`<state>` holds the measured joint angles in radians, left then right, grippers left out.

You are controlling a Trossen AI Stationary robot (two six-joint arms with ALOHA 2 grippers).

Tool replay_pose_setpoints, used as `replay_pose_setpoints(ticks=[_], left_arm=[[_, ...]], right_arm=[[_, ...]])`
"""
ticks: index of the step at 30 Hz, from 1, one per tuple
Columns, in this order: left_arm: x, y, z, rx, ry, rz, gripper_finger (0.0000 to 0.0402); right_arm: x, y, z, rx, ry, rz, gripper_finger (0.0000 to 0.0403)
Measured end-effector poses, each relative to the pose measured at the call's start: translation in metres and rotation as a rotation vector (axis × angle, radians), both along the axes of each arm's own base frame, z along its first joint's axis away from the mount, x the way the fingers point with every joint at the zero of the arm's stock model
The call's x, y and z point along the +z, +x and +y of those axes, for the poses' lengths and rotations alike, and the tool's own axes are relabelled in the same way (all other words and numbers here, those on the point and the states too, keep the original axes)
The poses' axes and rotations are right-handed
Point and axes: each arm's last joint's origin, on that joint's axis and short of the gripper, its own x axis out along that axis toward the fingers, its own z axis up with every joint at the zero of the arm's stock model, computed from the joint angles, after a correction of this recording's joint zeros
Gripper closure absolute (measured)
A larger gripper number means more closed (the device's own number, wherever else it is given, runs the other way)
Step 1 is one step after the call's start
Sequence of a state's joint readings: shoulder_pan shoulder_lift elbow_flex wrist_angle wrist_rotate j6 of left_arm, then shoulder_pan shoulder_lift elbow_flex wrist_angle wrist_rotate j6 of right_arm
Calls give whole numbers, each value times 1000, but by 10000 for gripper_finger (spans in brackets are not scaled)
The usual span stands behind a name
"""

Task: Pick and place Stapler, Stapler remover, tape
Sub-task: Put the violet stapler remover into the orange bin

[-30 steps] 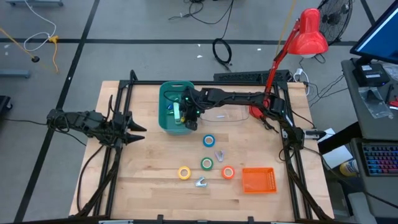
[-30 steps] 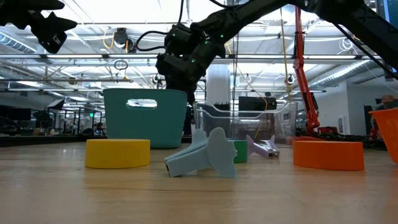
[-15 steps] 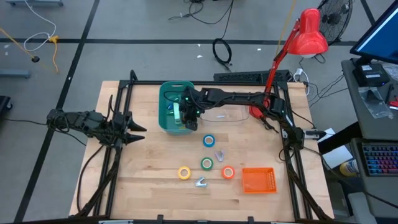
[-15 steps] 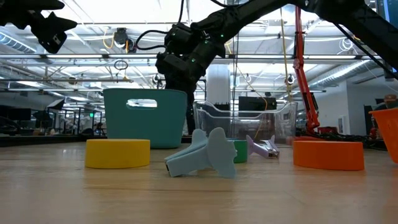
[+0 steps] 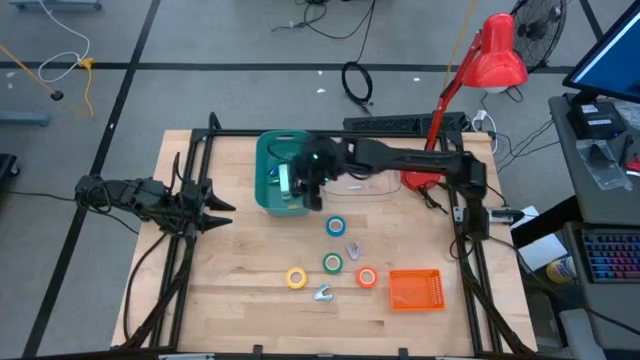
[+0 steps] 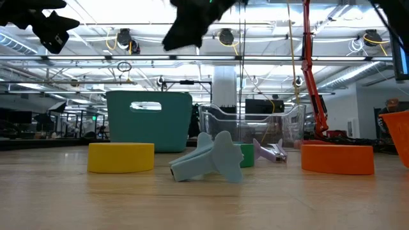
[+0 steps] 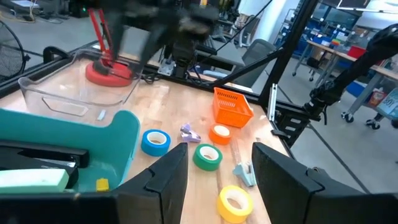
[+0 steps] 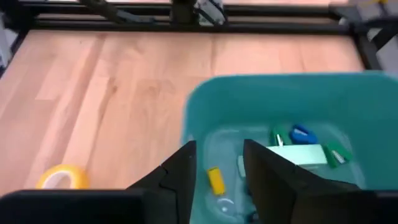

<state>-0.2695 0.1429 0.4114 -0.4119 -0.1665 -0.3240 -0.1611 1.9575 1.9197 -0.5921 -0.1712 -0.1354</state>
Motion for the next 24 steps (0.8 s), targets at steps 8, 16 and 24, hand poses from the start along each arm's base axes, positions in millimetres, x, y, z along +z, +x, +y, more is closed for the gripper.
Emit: replay_pose_setpoints(ticks=[8, 16, 24], left_arm=[[0, 0, 0, 5, -91, 12, 222], [0, 0, 0, 7, -103, 14, 222], [0, 0, 0, 6, -103, 14, 222]], right_arm=[[20, -44, 60, 15, -56, 251, 340], [18, -71, 96, -149, 91, 470, 397], [-15, -93, 123, -305, 161, 680, 377]])
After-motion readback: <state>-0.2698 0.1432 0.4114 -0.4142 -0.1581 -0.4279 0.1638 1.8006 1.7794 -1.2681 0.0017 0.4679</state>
